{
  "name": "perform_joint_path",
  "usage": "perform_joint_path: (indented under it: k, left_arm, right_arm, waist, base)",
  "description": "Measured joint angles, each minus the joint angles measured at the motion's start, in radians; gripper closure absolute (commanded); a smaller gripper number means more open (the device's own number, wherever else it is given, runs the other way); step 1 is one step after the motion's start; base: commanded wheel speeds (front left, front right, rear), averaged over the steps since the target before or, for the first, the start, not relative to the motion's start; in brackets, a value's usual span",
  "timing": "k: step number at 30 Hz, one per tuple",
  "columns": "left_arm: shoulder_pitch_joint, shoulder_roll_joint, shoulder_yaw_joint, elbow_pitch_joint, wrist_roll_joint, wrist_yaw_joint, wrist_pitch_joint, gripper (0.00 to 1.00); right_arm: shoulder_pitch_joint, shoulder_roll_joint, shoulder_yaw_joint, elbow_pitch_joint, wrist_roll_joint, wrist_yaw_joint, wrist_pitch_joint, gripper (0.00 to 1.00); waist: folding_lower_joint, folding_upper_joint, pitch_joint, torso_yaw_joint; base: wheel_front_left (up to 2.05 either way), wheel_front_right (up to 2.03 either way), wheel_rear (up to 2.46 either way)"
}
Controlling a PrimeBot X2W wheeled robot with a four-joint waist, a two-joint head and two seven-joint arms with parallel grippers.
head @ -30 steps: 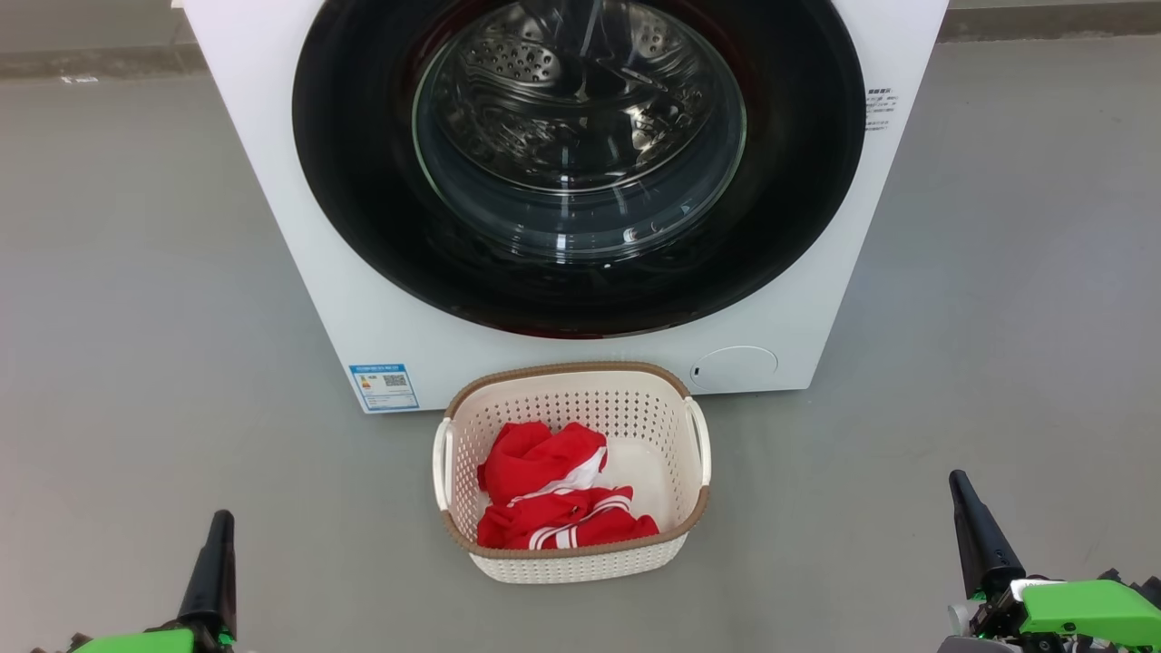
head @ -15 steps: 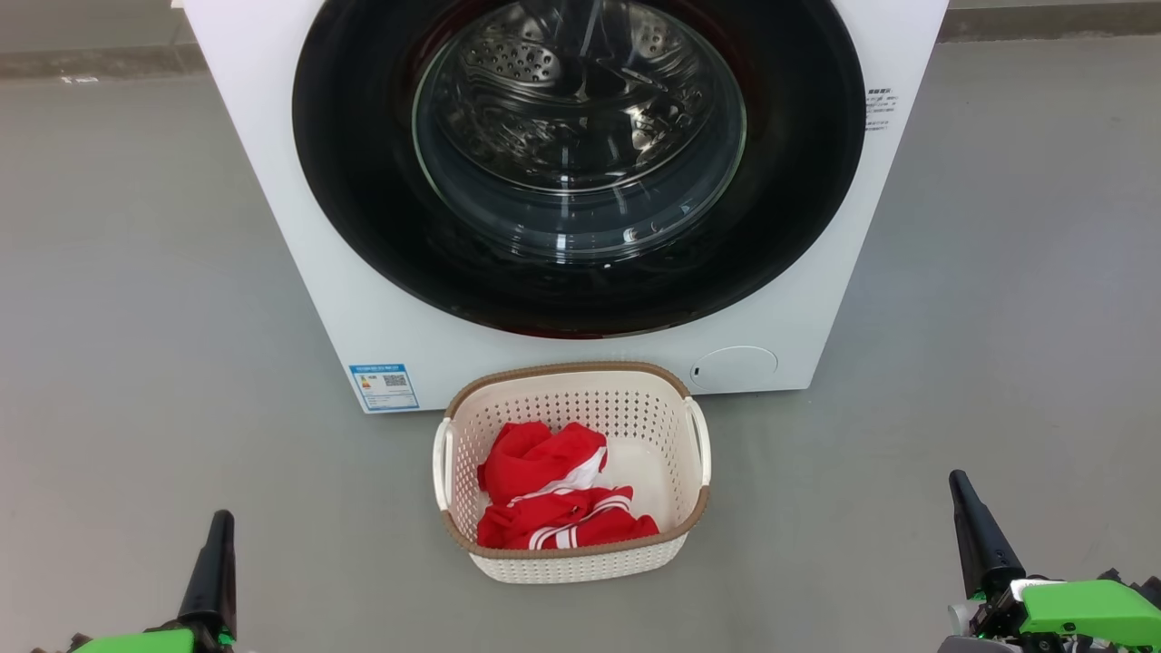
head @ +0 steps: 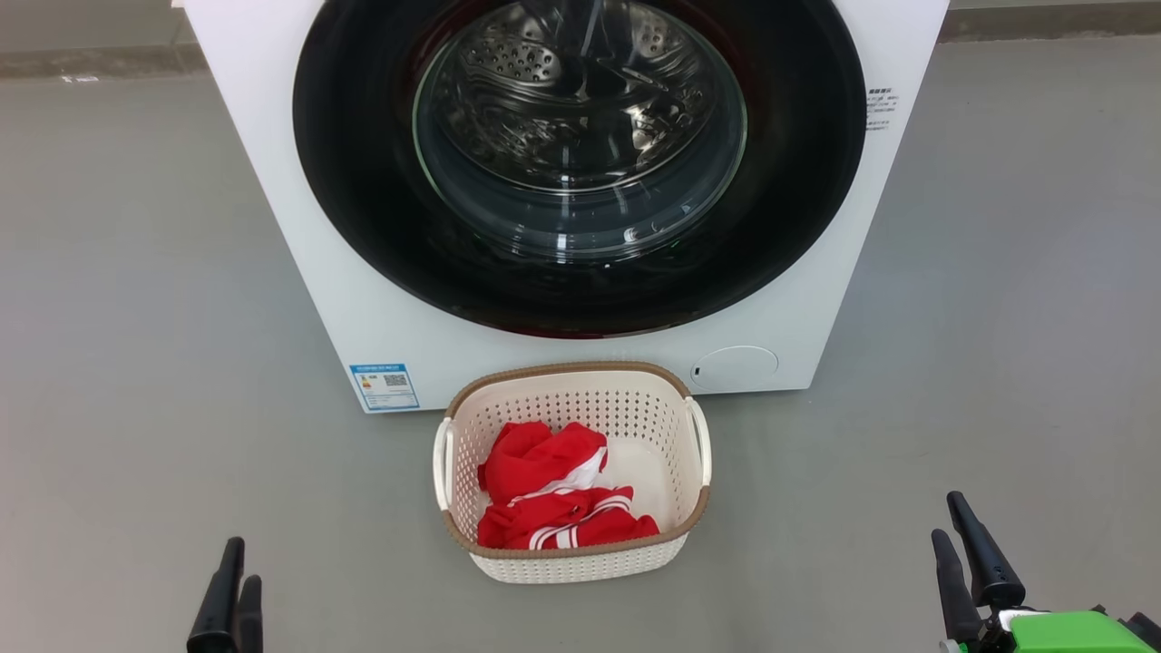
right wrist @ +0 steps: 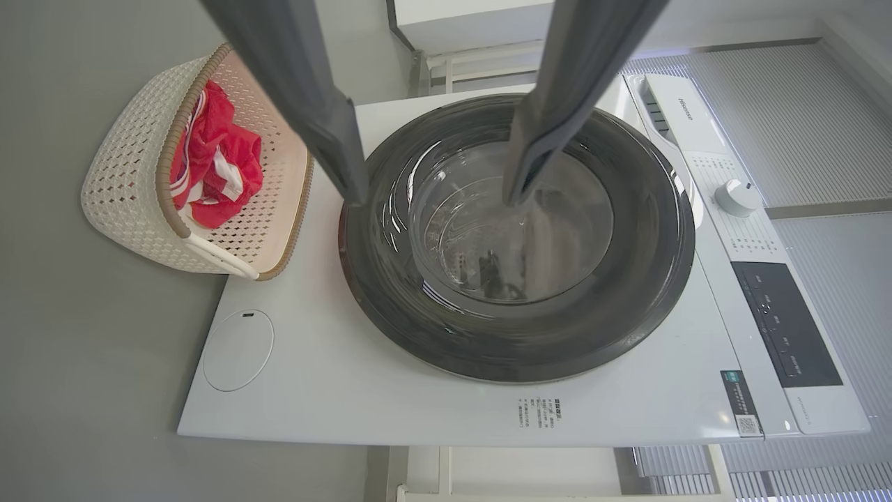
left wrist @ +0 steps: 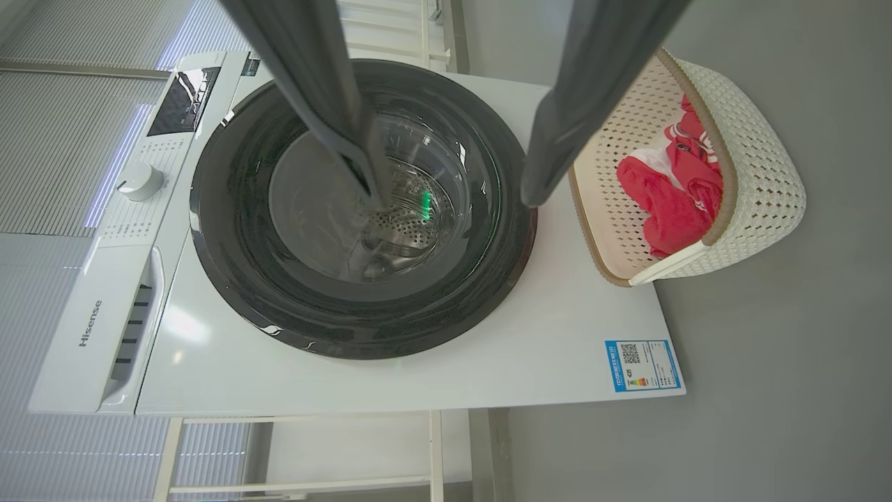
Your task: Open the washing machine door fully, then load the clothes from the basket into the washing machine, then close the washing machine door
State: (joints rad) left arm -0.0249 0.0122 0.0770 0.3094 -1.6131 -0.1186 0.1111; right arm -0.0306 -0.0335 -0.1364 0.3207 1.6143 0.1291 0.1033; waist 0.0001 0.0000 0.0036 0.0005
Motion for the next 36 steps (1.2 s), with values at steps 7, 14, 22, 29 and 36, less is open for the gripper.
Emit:
perform_joint_path:
  k: [7, 14, 22, 29, 36]
  left_arm:
    - [0.0, 0.0, -0.002, -0.012, 0.0, 0.0, -0.017, 0.0]
    - [-0.001, 0.002, -0.008, -0.027, 0.004, 0.0, -0.038, 0.0]
    - [-0.006, 0.009, -0.02, -0.049, 0.027, 0.0, -0.062, 0.0]
    - [-0.008, 0.025, -0.04, -0.073, 0.073, 0.0, -0.09, 0.0]
    - [-0.008, 0.038, -0.051, -0.092, 0.131, 0.0, -0.113, 0.0]
  right_arm:
    - [-0.001, 0.0, 0.006, -0.007, 0.003, 0.0, -0.013, 0.0]
    - [-0.007, 0.0, 0.021, -0.024, 0.002, 0.0, -0.024, 0.0]
    - [-0.016, -0.006, 0.036, -0.051, -0.014, 0.0, -0.045, 0.0]
    - [-0.022, -0.034, 0.08, -0.071, -0.067, 0.0, -0.087, 0.0]
    - [-0.04, -0.052, 0.106, -0.084, -0.121, 0.0, -0.107, 0.0]
  waist:
    - [0.0002, 0.0, -0.001, 0.002]
    - [0.0002, 0.0, 0.0, 0.003]
    - [0.0001, 0.0, 0.002, 0.005]
    - [0.0001, 0.0, 0.002, 0.007]
    - [0.0001, 0.0, 0.001, 0.008]
  base:
    - [0.0, 0.0, 0.0]
    - [0.0, 0.0, 0.0]
    - [0.0, 0.0, 0.0]
    - [0.0, 0.0, 0.0]
    - [0.0, 0.0, 0.0]
